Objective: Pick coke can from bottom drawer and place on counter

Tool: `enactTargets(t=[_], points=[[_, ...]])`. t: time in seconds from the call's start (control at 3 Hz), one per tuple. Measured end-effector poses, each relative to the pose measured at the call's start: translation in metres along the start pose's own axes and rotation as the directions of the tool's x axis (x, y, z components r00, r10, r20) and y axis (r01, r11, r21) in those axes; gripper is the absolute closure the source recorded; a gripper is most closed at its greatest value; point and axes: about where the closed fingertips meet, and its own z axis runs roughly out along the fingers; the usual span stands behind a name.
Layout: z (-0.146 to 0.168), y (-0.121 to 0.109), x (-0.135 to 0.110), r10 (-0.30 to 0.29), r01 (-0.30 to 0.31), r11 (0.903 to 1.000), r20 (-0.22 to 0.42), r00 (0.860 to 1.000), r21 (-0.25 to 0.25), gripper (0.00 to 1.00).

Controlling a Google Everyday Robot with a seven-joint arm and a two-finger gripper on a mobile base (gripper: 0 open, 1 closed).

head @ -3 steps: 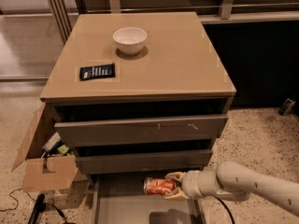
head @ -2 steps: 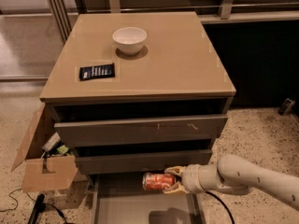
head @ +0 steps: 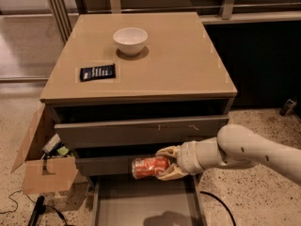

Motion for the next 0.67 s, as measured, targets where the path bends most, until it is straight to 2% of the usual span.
enactTargets(t=[0.33, 0.67], points=[[-0.0535, -0.0202, -0.0529, -0.062, 0.061, 0.9978, 0.010, 0.998, 0.027, 1.00], [-0.0535, -0.0202, -0.0529, -0.062, 0.061, 0.9978, 0.010, 0.998, 0.027, 1.00]])
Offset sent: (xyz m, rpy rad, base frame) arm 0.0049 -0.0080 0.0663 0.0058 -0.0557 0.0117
